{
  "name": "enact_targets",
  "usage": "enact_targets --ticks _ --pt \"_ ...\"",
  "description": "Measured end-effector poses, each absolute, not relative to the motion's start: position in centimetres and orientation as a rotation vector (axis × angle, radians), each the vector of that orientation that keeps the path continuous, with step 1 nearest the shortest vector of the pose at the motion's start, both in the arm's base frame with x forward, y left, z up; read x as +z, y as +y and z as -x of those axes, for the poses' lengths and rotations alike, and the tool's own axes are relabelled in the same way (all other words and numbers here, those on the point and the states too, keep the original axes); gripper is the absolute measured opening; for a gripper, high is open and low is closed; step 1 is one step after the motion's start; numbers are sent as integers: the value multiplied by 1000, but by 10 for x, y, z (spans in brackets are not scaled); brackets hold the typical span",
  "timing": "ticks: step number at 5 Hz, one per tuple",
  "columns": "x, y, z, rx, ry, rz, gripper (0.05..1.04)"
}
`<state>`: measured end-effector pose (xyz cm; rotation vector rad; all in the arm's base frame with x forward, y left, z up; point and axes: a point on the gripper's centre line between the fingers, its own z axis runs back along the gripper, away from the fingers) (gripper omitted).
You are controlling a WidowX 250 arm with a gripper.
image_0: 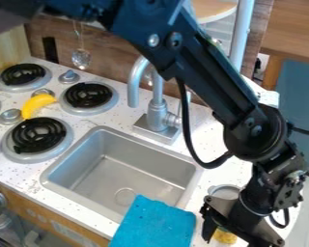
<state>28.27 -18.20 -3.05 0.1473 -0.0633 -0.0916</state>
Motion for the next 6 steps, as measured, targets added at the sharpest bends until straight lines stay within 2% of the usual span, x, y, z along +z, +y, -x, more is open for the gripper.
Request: enact_targets --ticks 1,3,4,5,6 --pt "-44 -177 -277 -95 -28 -171 1000" --pt "-59 -169 -268 -16 -66 -158 1000" --pt "-64 -168 -273 20 -147 -138 1000" --pt "-60 -168 -270 26 -270 -89 1000" --pt "-59 -173 -271 -24 -334 -19 1000"
